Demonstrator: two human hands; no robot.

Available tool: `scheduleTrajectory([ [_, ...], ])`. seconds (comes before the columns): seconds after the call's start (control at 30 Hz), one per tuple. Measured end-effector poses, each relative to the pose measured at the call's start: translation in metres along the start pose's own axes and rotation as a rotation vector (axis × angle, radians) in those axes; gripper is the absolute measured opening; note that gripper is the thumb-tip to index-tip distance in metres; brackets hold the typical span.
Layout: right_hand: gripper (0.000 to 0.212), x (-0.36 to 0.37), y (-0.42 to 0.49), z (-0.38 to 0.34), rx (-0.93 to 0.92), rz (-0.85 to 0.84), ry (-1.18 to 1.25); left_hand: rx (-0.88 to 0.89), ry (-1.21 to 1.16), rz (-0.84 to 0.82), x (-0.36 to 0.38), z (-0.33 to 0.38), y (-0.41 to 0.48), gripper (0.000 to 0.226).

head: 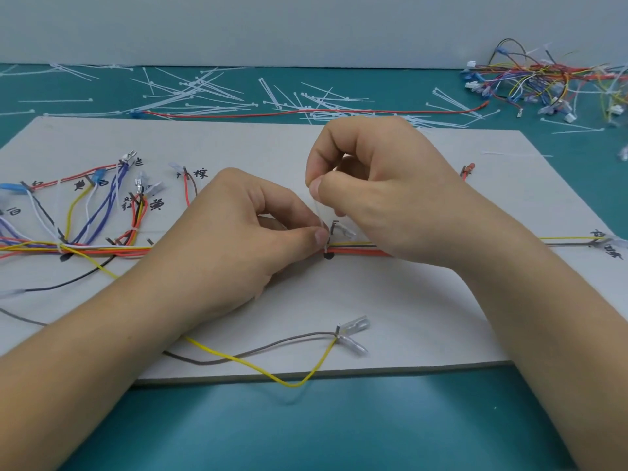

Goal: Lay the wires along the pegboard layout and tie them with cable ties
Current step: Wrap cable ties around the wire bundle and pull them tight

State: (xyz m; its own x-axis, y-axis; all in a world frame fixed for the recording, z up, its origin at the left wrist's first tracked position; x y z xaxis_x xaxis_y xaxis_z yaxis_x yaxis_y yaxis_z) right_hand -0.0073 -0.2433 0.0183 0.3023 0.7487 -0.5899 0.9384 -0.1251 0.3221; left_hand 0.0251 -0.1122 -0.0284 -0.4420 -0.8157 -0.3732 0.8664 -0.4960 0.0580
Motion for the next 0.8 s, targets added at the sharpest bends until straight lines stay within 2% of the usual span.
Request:
scheduleTrajectory([
  [0.23,0.017,-0.003,0.000,-0.004,-0.040,0.066,0.006,0.041,0.078,-0.014,0.002,0.003,-0.001,0.008],
  [0.63,0.009,-0.008,-0.004,-0.019,-0.218,0.222,-0.087,0.074,0.209,-0.036,0.008,0.010,0.000,0.017],
  [0.7,0.009,-0.007,-0.005,-0.019,-0.211,0.232,-0.079,0.063,0.215,-0.040,0.008,0.010,0.001,0.019],
  [0.8,0.008,-0.008,-0.003,-0.012,-0.105,0.253,-0.003,0.068,0.217,-0.028,0.008,0.010,0.000,0.021],
])
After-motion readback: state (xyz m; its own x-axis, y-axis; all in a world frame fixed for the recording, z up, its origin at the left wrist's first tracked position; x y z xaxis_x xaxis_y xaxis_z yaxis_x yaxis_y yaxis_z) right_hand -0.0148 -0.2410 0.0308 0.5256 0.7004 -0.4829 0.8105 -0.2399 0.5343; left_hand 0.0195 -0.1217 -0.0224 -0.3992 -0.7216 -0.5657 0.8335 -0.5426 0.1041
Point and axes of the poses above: each hand's wrist, its own y-axis towards the middle knuckle, its own x-axis out of the palm, z = x × y, the point moved 7 cm from there along y, towards the middle knuckle, and after that the axes turned 9 degrees about z, right-handed, at the moved point
